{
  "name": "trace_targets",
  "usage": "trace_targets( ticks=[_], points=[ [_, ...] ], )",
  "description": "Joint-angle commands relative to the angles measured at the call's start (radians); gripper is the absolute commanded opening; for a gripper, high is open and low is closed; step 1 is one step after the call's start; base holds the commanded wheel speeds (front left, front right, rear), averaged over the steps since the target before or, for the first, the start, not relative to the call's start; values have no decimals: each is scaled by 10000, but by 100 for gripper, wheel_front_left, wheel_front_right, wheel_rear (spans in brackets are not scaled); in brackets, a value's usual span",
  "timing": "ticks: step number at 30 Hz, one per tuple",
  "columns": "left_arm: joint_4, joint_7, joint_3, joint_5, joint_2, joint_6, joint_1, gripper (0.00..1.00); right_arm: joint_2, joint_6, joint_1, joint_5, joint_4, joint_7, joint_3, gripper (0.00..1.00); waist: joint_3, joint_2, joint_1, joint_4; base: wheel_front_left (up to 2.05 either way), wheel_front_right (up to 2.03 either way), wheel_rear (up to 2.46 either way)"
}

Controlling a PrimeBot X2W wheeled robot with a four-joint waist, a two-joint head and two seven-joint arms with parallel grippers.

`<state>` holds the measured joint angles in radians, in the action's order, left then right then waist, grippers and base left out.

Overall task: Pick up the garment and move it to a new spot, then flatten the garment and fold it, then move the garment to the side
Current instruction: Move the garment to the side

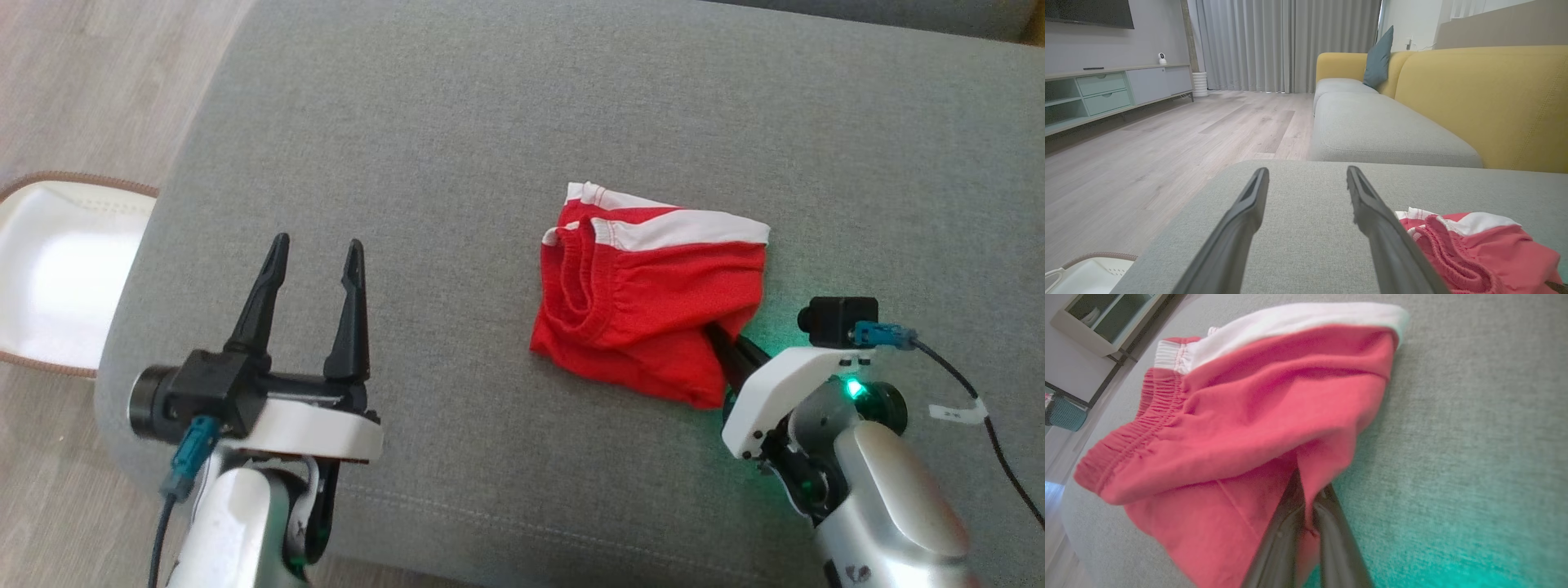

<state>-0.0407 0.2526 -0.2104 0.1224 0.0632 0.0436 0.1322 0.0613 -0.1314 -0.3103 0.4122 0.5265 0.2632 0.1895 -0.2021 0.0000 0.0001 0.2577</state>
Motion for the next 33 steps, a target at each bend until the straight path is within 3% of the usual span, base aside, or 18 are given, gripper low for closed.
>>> trace_targets(
  ticks=[1, 8, 18, 29, 33],
  points=[
    [286, 91, 405, -114, 64, -26, 395, 100, -103, 7, -51, -28, -196, -18, 280, 0, 12, 0, -1, -15, 0, 0, 0],
    [216, 91, 519, -244, 96, -75, 164, 100, 400, 7, 427, -525, -1168, -210, 443, 0, 309, 0, -1, -548, 0, 0, 0],
    [416, 91, 604, -315, 208, -185, -92, 100, 1791, 7, 1159, -526, -2719, 604, 1105, 0, 633, 0, -1, -2360, 0, 0, 0],
    [694, 91, 399, -395, 354, -440, 214, 100, 3283, 7, -344, -75, -2860, 622, 1761, 0, -185, 0, -1, -4118, 0, 0, 0],
    [789, 91, 301, -461, 453, -571, 534, 100, 3712, 7, -1108, 55, -2607, 330, 1683, 0, -724, 0, -1, -4437, 0, 0, 0]
  ],
)
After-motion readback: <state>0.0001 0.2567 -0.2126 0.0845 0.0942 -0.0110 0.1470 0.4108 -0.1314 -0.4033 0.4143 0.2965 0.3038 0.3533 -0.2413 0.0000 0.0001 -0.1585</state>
